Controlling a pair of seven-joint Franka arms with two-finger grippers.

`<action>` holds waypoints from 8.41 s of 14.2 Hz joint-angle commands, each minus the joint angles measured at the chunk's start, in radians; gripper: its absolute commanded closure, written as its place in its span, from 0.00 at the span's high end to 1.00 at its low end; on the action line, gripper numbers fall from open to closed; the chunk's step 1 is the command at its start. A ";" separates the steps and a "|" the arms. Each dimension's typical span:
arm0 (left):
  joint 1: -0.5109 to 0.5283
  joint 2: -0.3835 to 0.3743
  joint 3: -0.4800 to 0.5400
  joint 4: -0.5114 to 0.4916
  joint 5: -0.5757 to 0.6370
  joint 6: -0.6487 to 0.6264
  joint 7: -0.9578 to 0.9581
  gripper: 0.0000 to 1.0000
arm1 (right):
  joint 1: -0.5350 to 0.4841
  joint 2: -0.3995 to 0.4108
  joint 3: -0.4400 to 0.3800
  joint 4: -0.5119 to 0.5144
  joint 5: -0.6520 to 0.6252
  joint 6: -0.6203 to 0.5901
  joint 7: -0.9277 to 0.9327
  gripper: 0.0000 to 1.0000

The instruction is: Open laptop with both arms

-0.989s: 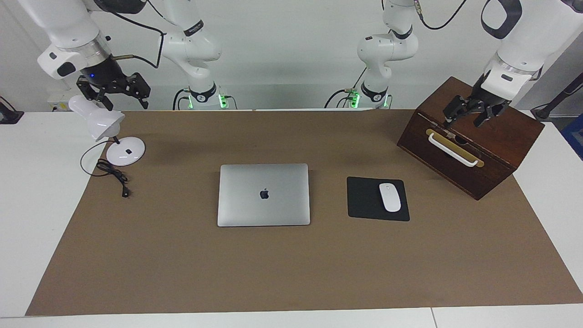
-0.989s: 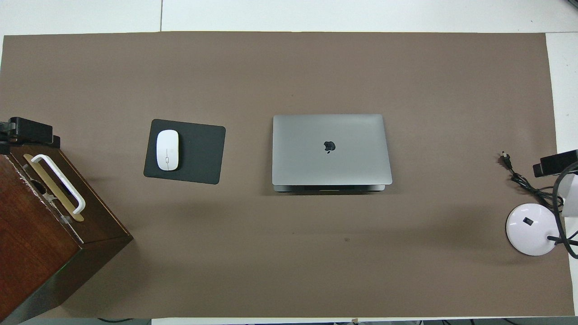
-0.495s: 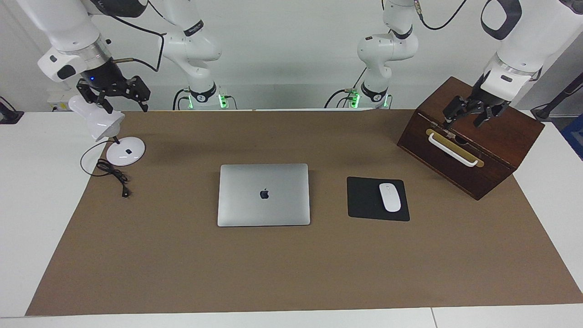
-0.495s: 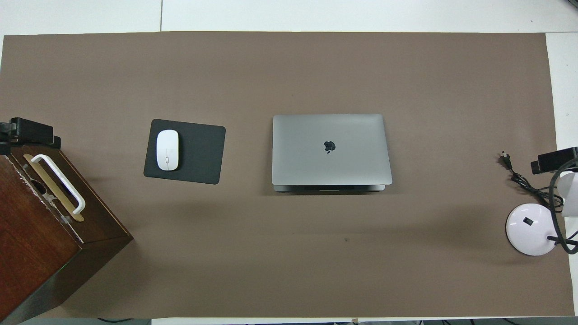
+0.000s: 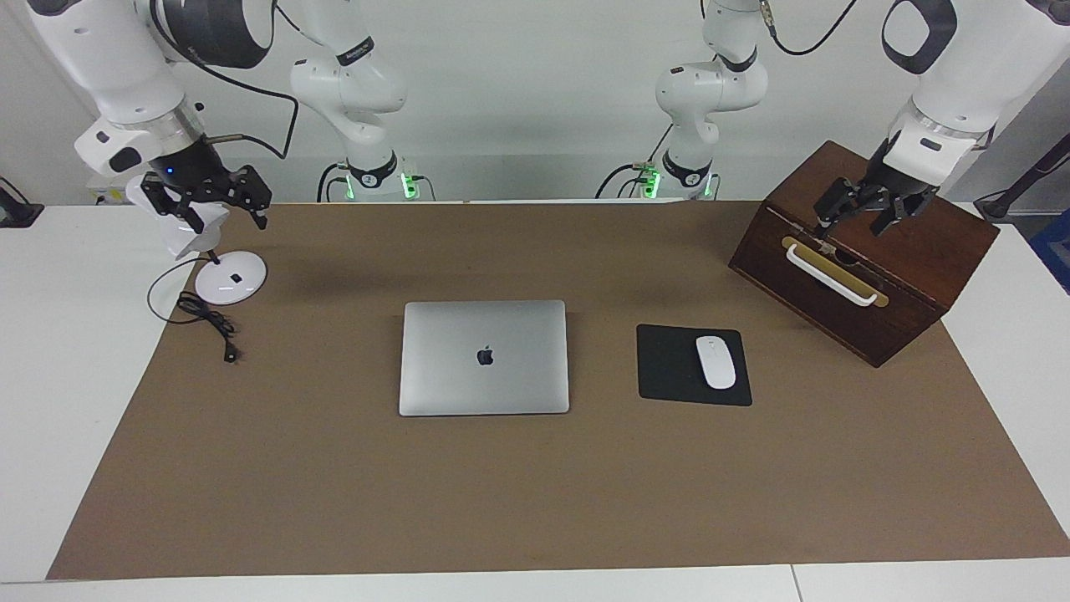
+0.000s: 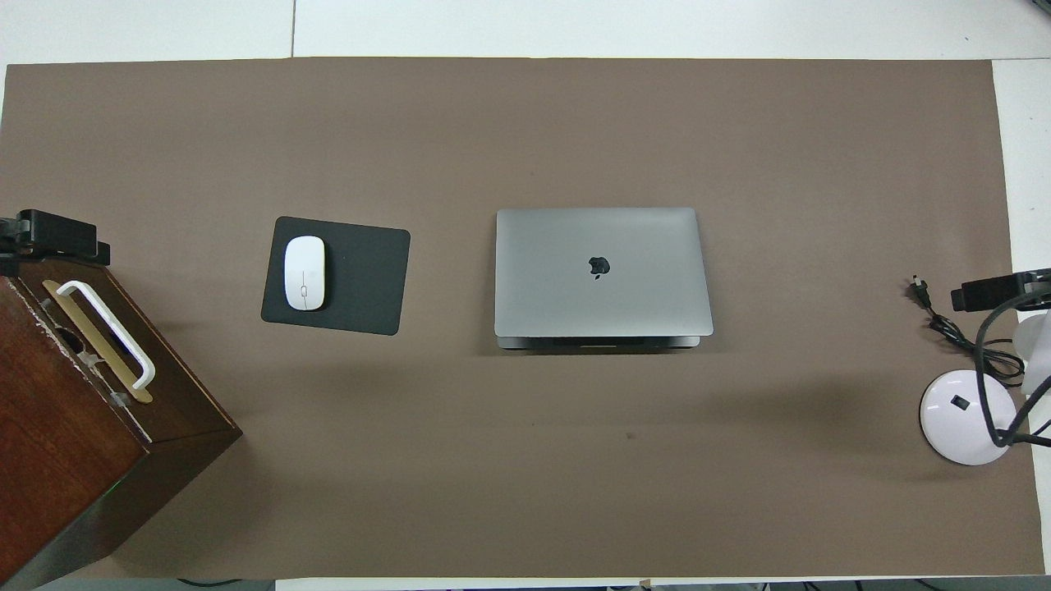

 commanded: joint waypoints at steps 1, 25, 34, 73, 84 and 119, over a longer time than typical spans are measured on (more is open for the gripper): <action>0.003 -0.016 -0.006 -0.028 0.020 0.019 -0.013 1.00 | -0.023 -0.088 0.007 -0.163 0.056 0.117 -0.038 1.00; -0.143 -0.165 -0.015 -0.448 -0.098 0.514 0.042 0.00 | 0.354 -0.228 0.020 -0.581 0.423 0.647 0.683 1.00; -0.337 -0.229 -0.015 -0.809 -0.102 0.967 0.091 0.00 | 0.525 -0.239 0.044 -0.747 0.438 0.939 0.827 1.00; -0.767 0.228 -0.014 -0.912 -0.103 1.895 -0.038 0.00 | 0.554 0.023 0.084 -0.772 0.438 1.237 0.839 1.00; -0.784 0.318 -0.012 -0.841 -0.103 1.897 -0.033 0.00 | 0.554 0.030 0.084 -0.758 0.438 1.242 0.839 1.00; -0.779 0.366 -0.009 -0.818 -0.092 1.897 0.015 0.00 | 0.537 0.197 0.084 -0.481 0.444 1.216 0.853 1.00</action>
